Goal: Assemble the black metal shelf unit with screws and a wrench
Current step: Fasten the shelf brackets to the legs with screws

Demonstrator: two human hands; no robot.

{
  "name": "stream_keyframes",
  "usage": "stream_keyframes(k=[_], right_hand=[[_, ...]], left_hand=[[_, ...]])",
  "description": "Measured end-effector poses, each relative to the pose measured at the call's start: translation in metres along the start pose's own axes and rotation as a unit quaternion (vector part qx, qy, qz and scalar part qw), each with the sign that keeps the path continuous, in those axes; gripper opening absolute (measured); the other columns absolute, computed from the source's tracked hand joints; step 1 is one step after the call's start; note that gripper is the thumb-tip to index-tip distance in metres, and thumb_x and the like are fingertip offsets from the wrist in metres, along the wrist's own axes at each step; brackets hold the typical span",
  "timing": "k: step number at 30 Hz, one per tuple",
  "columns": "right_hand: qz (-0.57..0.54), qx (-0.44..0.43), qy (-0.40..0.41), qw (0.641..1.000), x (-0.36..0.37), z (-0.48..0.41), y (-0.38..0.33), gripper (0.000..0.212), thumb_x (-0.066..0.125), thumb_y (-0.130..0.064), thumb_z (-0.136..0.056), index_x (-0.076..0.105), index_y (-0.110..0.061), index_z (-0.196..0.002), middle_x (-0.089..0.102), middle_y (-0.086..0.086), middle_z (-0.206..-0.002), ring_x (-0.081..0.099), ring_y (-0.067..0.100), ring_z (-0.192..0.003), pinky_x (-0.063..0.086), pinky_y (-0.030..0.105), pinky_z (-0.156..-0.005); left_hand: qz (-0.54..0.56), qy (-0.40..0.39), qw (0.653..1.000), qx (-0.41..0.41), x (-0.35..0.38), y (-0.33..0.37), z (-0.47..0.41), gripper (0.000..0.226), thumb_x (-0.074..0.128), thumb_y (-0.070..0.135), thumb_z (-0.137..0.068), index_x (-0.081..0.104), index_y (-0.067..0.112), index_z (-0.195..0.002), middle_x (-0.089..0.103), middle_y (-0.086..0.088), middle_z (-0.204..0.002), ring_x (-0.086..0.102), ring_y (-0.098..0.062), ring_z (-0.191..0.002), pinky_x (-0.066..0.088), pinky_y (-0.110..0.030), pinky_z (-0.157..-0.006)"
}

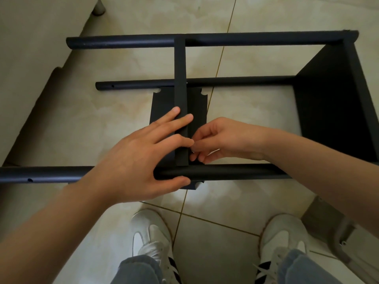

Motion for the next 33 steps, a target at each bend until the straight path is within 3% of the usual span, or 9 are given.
stream_keyframes(k=[8, 17, 24, 33], right_hand=[[-0.027, 0.029, -0.052, 0.998, 0.016, -0.010, 0.006, 0.010, 0.060, -0.011, -0.095, 0.069, -0.013, -0.095, 0.074, 0.004, -0.086, 0.068, 0.012, -0.078, 0.054, 0.025, -0.076], [-0.092, 0.036, -0.091, 0.991, 0.027, -0.016, 0.007, 0.014, 0.059, -0.003, -0.093, 0.071, -0.010, -0.091, 0.070, 0.009, -0.086, 0.065, 0.016, -0.080, 0.055, 0.027, -0.079], [-0.042, 0.055, -0.088, 0.994, 0.027, -0.014, 0.010, 0.018, 0.061, -0.009, -0.094, 0.070, -0.002, -0.108, 0.073, 0.006, -0.090, 0.068, 0.015, -0.083, 0.056, 0.025, -0.074], [-0.019, 0.066, -0.087, 0.994, 0.029, -0.014, 0.012, 0.019, 0.061, -0.011, -0.095, 0.070, 0.000, -0.106, 0.073, 0.012, -0.099, 0.069, 0.021, -0.093, 0.059, 0.029, -0.078]], left_hand=[[0.003, 0.021, 1.000, 0.002, -0.002, -0.003, 0.004, 0.065, 0.055, 0.068, -0.082, 0.052, 0.035, -0.138, 0.029, 0.012, -0.163, 0.011, -0.007, -0.154, 0.035, -0.032, -0.106], [0.015, 0.025, 1.000, 0.000, -0.003, -0.003, 0.005, 0.065, 0.057, 0.067, -0.081, 0.053, 0.036, -0.137, 0.029, 0.014, -0.163, 0.011, -0.006, -0.154, 0.040, -0.034, -0.104], [0.011, 0.025, 1.000, 0.006, -0.002, -0.002, 0.004, 0.065, 0.058, 0.066, -0.081, 0.052, 0.035, -0.138, 0.029, 0.013, -0.163, 0.012, -0.008, -0.154, 0.040, -0.035, -0.104], [0.011, 0.027, 1.000, 0.005, -0.002, -0.002, 0.005, 0.065, 0.056, 0.066, -0.081, 0.052, 0.035, -0.138, 0.029, 0.014, -0.163, 0.012, -0.007, -0.154, 0.042, -0.035, -0.102]])
Point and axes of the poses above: each hand's wrist, its own z-axis away from the middle knuckle, its own x-axis out of the palm, y = z × x, the point moved 10 cm from there along -z, towards the middle knuckle
